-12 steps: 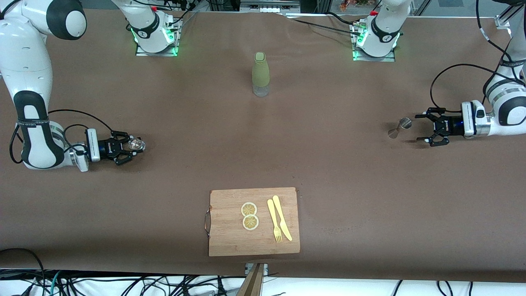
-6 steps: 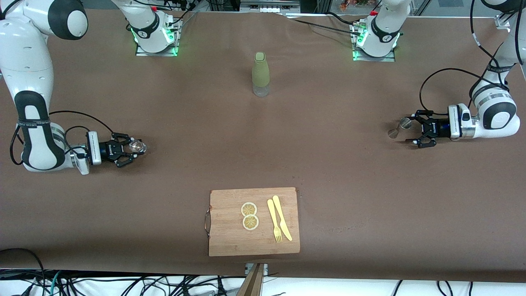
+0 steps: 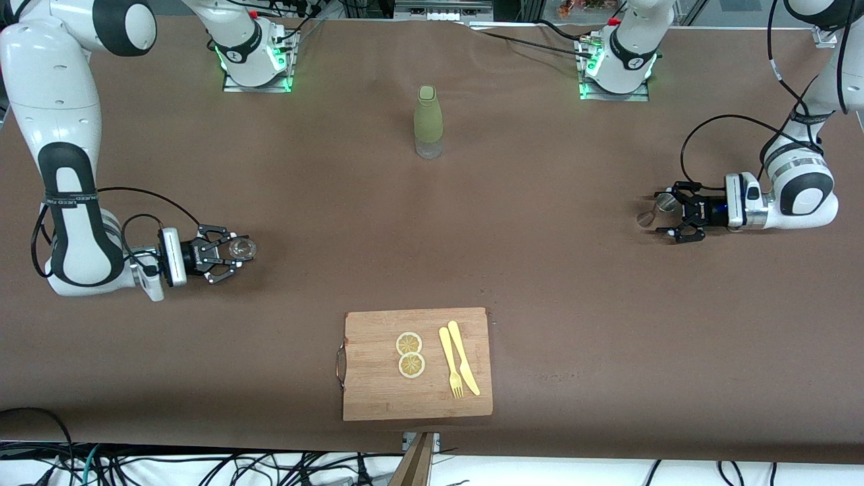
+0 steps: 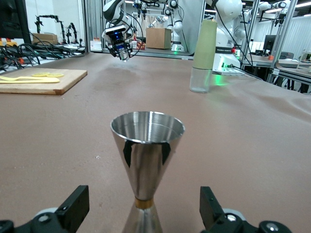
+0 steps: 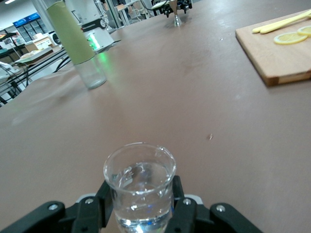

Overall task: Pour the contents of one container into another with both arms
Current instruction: 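Lift the glass with the right gripper while the left gripper lifts the jigger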

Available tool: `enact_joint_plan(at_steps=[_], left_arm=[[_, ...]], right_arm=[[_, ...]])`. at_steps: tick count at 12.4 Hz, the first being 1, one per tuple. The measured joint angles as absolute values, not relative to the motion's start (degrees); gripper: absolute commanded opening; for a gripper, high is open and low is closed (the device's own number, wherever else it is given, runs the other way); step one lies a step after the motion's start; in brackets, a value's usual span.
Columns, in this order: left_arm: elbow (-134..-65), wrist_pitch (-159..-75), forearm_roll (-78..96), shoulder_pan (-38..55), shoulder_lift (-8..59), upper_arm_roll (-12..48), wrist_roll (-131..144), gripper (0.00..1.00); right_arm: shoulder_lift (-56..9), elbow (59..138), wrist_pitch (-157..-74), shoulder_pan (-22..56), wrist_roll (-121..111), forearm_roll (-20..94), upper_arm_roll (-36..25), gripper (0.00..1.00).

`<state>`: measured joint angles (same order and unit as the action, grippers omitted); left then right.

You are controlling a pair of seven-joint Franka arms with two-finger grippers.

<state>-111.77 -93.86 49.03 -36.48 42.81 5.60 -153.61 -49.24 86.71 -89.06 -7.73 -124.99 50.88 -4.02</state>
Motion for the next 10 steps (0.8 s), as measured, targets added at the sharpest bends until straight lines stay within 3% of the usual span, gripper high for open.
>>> enact_joint_plan(at_steps=[2,6,8,9,10], left_arm=[[-111.9,-93.86,50.22,-35.76,43.18,5.63,-154.27,0.9],[-112.2,-93.87,50.71,-35.12,43.48,5.67,-154.6,0.62],[-112.27,-93.87,50.71,-35.12,43.64,5.72,-154.67,0.37],[-112.27,-93.87,50.73,-35.12,43.78,5.78,-154.71,0.0],[-112.26,-93.64,50.98,-35.11,44.04,6.03,-154.79,0.0]], right_arm=[[-47.57,86.67,-90.95,-6.43,-121.15,50.88,-2.77,0.26],[-44.73,86.6,-94.55,-4.3,-115.74,50.88,-0.45,0.26],[-43.39,86.57,-96.45,-2.71,-112.69,50.87,0.01,0.26],[-42.73,86.56,-97.01,-1.71,-111.21,50.87,0.12,0.27],[-41.94,86.59,-99.47,0.21,-108.51,50.87,0.53,0.27]])
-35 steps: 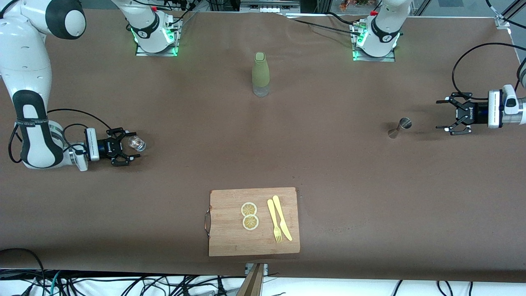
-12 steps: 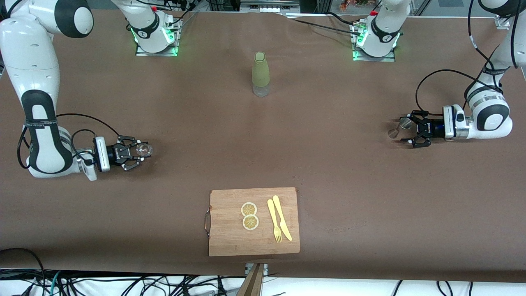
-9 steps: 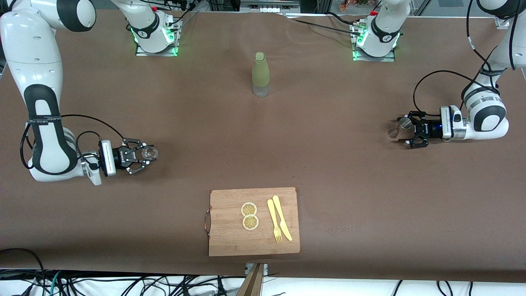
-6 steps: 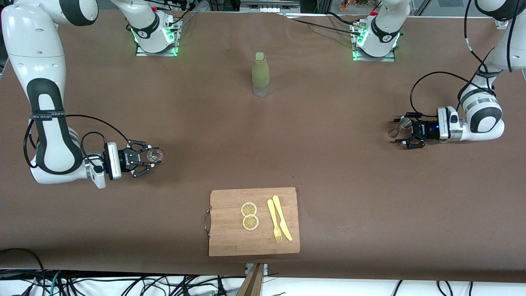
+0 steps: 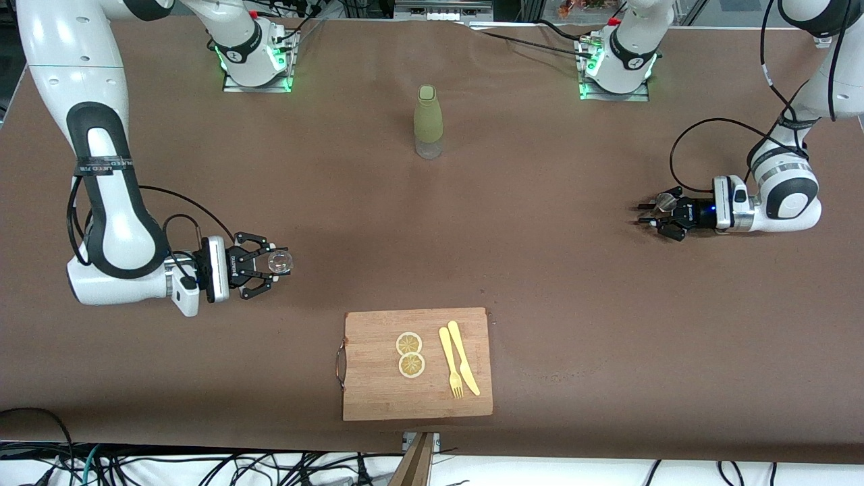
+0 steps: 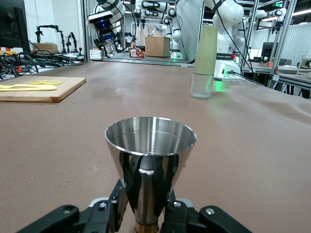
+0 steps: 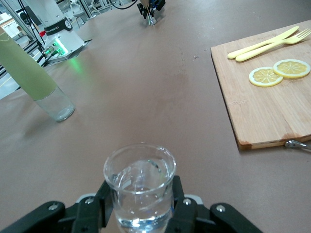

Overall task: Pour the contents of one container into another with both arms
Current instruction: 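Lift the glass with the right gripper while the left gripper lifts the jigger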

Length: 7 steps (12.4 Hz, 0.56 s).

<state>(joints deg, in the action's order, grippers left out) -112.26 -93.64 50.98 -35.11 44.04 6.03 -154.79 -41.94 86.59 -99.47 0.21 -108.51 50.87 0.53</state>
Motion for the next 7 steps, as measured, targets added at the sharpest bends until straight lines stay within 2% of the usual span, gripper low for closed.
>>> enact_joint_plan(at_steps=[3,7], left_arm=[[-112.3,-93.09,53.25,-34.33,44.19,6.82,-154.79,0.0],[-112.3,-93.08,53.29,-34.04,44.22,6.85,-154.79,0.0]], right_arm=[[-41.05,86.57,-105.17,4.71,-104.52,50.8,2.12,0.27],[-40.88,86.59,-105.43,4.7,-104.09,50.38,1.81,0.28]])
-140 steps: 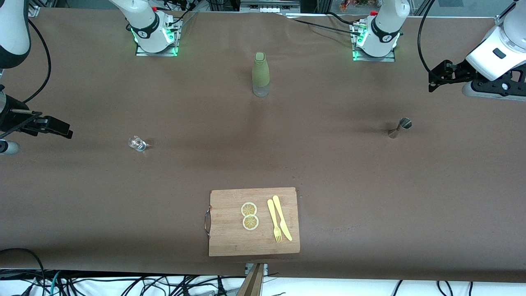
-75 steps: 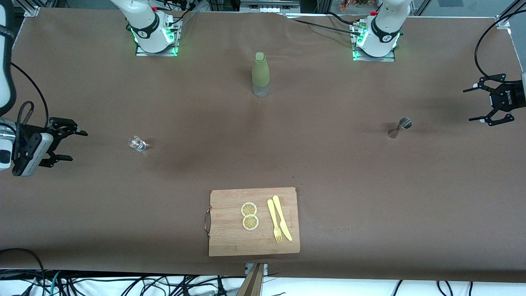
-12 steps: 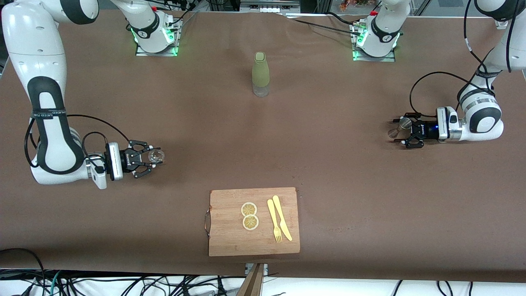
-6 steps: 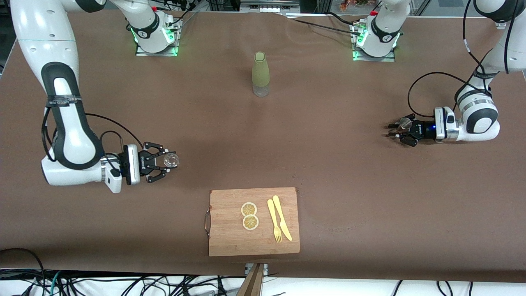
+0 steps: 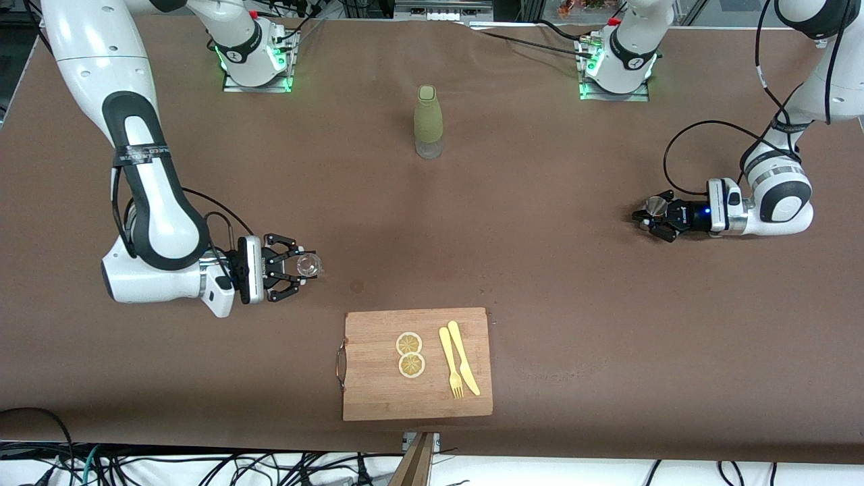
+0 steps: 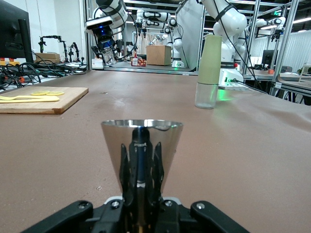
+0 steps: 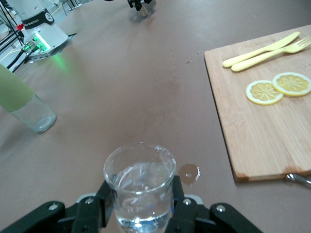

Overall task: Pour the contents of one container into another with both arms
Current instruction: 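Lift the glass with the right gripper while the left gripper lifts the jigger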

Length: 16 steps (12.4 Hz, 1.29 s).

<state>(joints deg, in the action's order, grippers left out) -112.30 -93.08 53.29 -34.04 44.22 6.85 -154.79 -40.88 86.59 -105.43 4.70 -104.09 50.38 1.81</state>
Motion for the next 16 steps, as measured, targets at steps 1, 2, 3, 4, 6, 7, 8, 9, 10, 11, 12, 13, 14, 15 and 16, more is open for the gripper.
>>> enact_joint_plan(at_steps=[1,2,3,4,6,7,8,9,10,11,12,13,14,15,16], left_arm=[[-112.3,-92.96,53.29,-34.04,44.22,6.88,-154.79,0.0],[-112.3,-92.68,53.29,-34.05,44.22,7.04,-154.78,0.0],[-112.3,-92.48,53.44,-34.05,44.22,7.57,-154.71,0.0],[-112.3,-92.42,54.3,-34.03,44.23,8.18,-154.69,0.0],[-112.41,-92.38,56.9,-33.94,44.26,10.06,-154.64,0.0],[-112.51,-92.4,58.27,-33.79,44.31,11.2,-154.61,0.0],[-112.6,-92.71,59.39,-33.37,44.37,12.3,-154.52,0.0],[-112.62,-93.53,60.48,-32.85,44.43,13.24,-154.43,0.0],[-112.63,-94.76,61.51,-32.28,44.48,14.21,-154.31,0.0],[-112.64,-95.98,63.13,-31.6,44.52,15.07,-154.19,0.0],[-112.65,-97.14,64.99,-30.65,44.54,15.76,-154.14,0.0],[-112.67,-98.78,66.92,-29.68,44.54,16.7,-154.05,0.0],[-112.68,-100.92,68.76,-28.82,44.56,17.99,-153.82,0.0],[-112.69,-103.5,70.5,-27.87,44.56,19.44,-153.64,0.0],[-112.7,-105.98,72.34,-26.9,44.58,20.86,-153.47,0.0]], right_arm=[[-40.88,86.59,-105.42,4.47,-104.09,50.38,1.8,0.27],[-40.88,86.59,-105.42,4.43,-104.09,50.38,1.8,0.28],[-40.85,86.59,-105.42,4.5,-104.09,50.38,1.81,0.28],[-40.72,86.56,-105.42,4.65,-103.94,50.38,1.85,0.28],[-39.75,86.53,-105.42,5.34,-102.41,50.38,2.0,0.28],[-39.19,86.53,-105.42,5.85,-101.56,50.38,2.02,0.28],[-38.76,86.54,-105.43,6.41,-101.09,50.38,2.05,0.28],[-38.37,86.54,-105.47,7.03,-100.54,50.33,2.07,0.28],[-37.94,86.54,-105.66,7.72,-99.51,49.92,2.08,0.27],[-37.44,86.54,-106.17,8.45,-98.21,49.03,2.1,0.28],[-36.86,86.54,-106.62,9.12,-96.75,47.93,2.11,0.28],[-36.25,86.54,-106.85,9.68,-95.32,46.92,2.11,0.28],[-35.75,86.54,-106.98,10.05,-94.02,45.94,2.11,0.28],[-35.37,86.55,-107.33,10.4,-93.08,45.25,2.11,0.28],[-35.21,86.56,-108.44,10.74,-92.66,45.04,2.11,0.28]])
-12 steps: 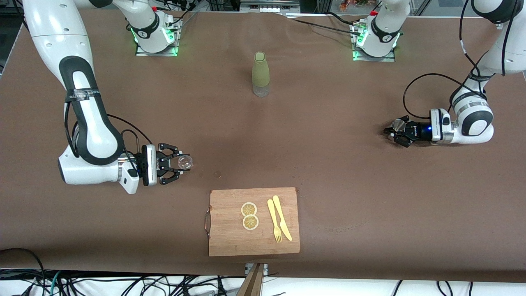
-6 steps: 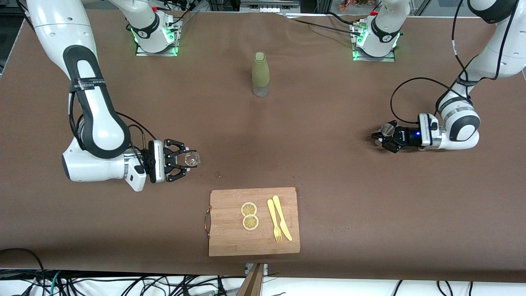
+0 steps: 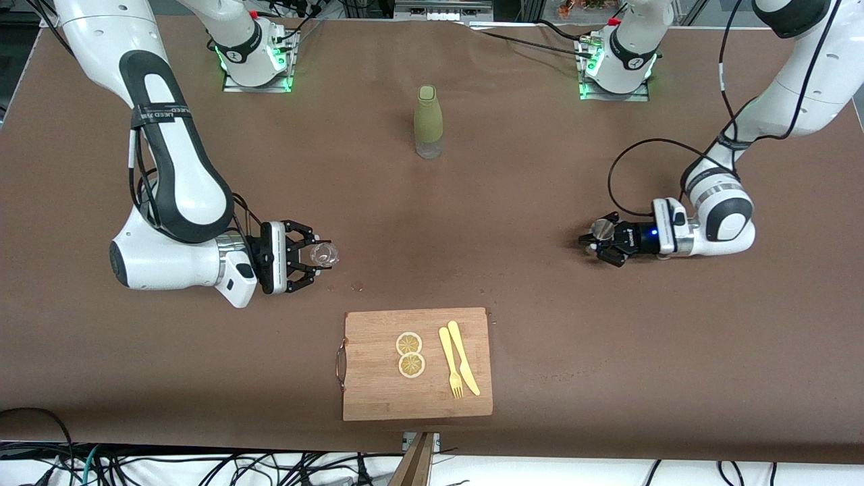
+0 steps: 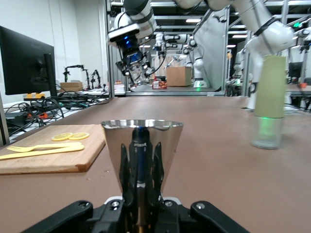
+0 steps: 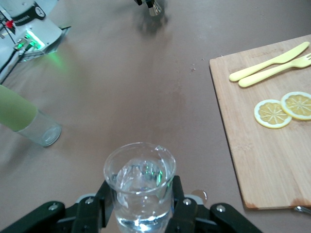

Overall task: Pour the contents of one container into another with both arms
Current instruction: 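Lift the glass with the right gripper while the left gripper lifts the jigger, then bring the glass above the jigger and tilt it with the right gripper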

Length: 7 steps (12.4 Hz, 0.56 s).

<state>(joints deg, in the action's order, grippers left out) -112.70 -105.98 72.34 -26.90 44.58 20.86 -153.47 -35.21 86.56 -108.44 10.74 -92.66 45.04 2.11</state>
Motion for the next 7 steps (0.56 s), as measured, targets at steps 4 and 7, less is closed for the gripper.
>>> enact_joint_plan(at_steps=[4,7], left_arm=[[-112.86,-115.16,82.11,-21.82,44.77,28.07,-151.41,0.0],[-112.9,-120.89,91.47,-15.93,44.79,30.53,-151.25,0.0]], right_arm=[[-33.87,86.54,-111.32,11.58,-89.61,44.86,2.12,0.28],[-33.43,86.56,-111.3,12.1,-88.46,43.67,2.17,0.28]])
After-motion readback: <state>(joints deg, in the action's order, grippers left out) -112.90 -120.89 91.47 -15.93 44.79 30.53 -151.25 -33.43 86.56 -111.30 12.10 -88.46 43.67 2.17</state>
